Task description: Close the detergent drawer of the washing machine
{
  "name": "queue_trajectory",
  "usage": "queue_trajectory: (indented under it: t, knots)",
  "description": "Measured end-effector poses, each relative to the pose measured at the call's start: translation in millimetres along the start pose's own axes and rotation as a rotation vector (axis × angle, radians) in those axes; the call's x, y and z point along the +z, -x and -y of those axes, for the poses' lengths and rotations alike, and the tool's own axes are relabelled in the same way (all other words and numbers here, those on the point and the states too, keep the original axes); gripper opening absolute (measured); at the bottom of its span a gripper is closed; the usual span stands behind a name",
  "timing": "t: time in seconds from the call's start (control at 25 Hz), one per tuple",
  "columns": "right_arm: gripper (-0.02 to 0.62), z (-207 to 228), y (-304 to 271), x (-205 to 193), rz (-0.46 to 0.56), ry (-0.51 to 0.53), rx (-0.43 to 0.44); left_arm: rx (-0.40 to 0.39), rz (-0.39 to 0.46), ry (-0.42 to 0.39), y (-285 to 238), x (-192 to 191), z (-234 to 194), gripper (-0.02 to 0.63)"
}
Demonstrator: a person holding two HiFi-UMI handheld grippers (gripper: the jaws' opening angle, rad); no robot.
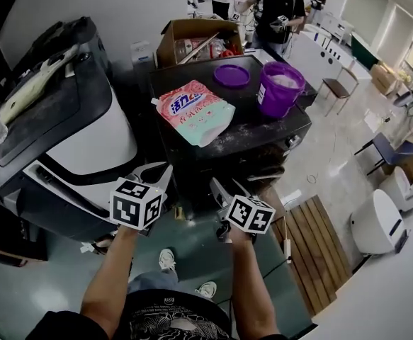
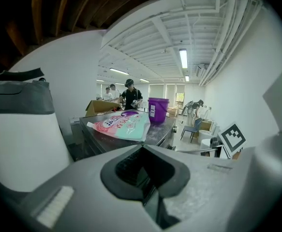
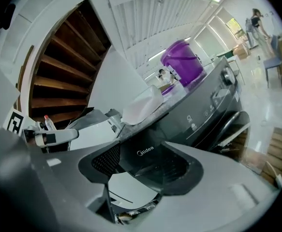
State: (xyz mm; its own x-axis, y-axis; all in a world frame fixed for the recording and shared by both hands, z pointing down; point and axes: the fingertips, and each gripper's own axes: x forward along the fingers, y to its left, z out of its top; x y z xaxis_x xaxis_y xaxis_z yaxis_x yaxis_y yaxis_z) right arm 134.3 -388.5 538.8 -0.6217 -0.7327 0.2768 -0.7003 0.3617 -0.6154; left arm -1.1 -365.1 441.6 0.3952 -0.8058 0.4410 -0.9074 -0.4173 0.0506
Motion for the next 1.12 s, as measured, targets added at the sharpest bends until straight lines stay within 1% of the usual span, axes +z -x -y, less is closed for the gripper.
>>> queue_trajectory:
  t: [0.2,0.36,0.6,0.84,1.0,1.12]
  knots:
    - [0.257,-16.1,24.5,10.1,-0.053,0.139,-0.008,0.05,0.044,0.035,23.1,5.2,10.8,0.0]
    - [0.236,-30.0,41.6,19.5,-0.076,0.262,-0.008,0.085,0.079,0.062,41.3,8.7,17.7,0.0]
    - [0.199,-50.6,62.9,35.2,-0.072,0.377,-0.017,0.103,0.101,0.085,61.7,8.4,23.1,0.0]
    - [0.164,-78.0,80.6,60.2,-0.019,0.47,-0.042,0.081,0.133,0.068,74.2,22.8,22.9,0.0]
    - [0.138,-96.8,92.0,70.1,0.012,0.533,-0.079,0.055,0.148,0.058,81.7,31.0,17.0,0.0]
    - [0.105,-107.6,101.6,73.9,0.038,0.561,-0.109,0.034,0.163,0.04,89.6,38.3,13.4,0.0]
